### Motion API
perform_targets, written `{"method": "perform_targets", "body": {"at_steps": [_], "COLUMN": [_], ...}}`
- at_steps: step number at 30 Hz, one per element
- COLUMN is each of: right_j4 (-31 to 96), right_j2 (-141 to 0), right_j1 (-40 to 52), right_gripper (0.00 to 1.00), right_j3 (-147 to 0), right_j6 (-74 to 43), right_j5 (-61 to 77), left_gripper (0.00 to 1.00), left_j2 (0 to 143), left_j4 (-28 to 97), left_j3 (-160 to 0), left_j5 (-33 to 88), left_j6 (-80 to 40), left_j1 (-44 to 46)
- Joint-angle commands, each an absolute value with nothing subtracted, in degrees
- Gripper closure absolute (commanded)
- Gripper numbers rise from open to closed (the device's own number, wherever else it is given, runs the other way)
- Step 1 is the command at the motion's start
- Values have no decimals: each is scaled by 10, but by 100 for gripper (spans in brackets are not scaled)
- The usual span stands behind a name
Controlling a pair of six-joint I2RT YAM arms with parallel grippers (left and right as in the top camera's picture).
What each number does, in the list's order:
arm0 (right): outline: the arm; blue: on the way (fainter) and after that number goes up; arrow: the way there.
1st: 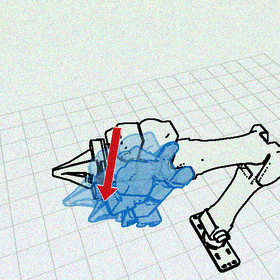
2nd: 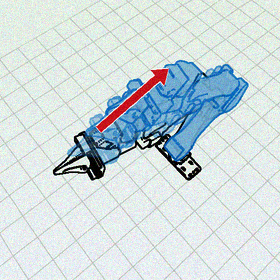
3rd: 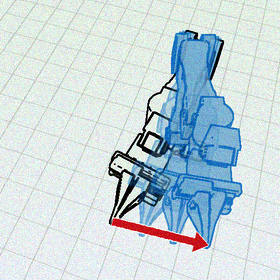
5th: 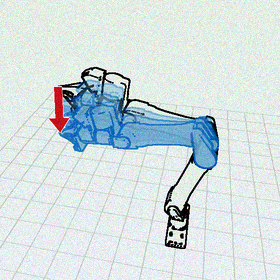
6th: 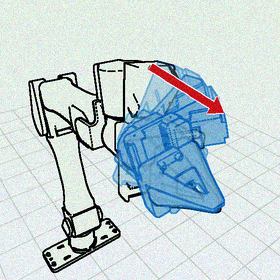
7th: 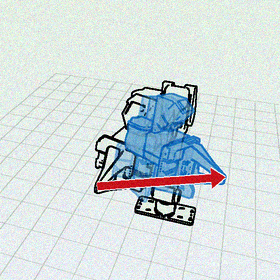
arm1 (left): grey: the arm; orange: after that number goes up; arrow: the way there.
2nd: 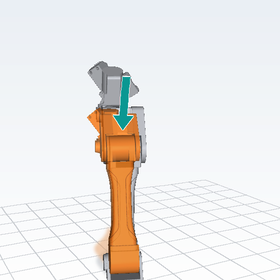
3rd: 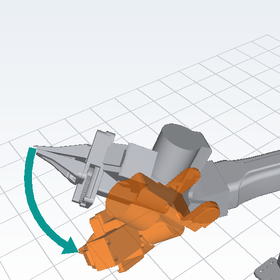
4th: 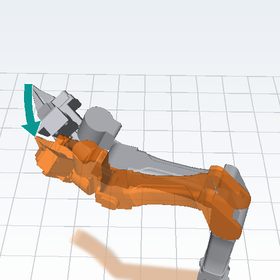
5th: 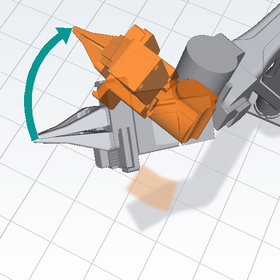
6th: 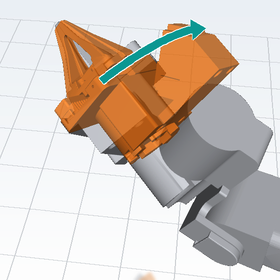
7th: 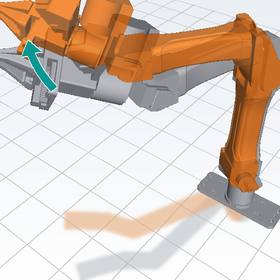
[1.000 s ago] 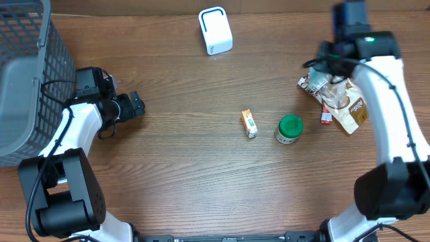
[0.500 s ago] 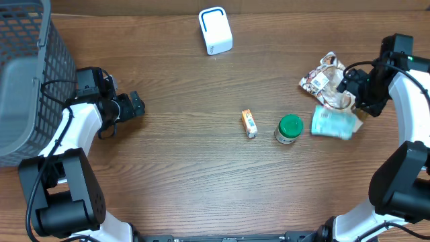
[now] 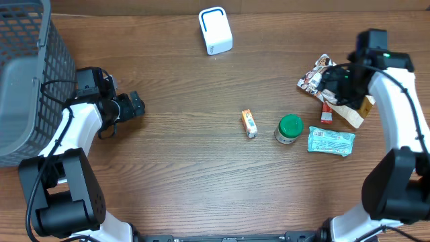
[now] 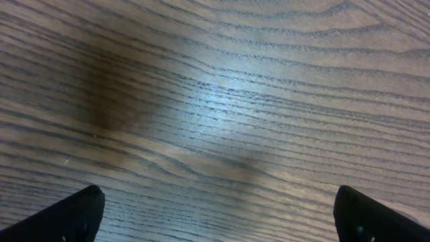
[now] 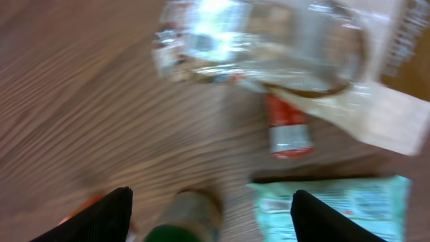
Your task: Scan the item barcode
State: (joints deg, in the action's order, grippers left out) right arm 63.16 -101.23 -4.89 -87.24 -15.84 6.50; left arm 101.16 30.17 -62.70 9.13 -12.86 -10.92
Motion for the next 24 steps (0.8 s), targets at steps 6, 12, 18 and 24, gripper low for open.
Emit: {"method": "perform_targets", "body": {"at_steps": [6,12,18,24], "right_j4": [622,622,622,622], "right_j2": [-957,-958,-958,-958], "right_j1": [83,121,123,123], "right_gripper": [0,0,0,0], "right_j3": [-871,-871,-871,-871], "right_j6": [-70,-70,-70,-70], "right_j5": [119,119,119,119], "left_gripper": [0,0,0,0], "left_j2": [1015,1015,1015,1015], "left_j4": [300,300,300,300], "left_j3": [-635,-635,-635,-635], "left_j5": [84,84,84,84], "left_j6": [-118,-118,-118,-118], "left_j1": [-112,-112,-112,-112]}}
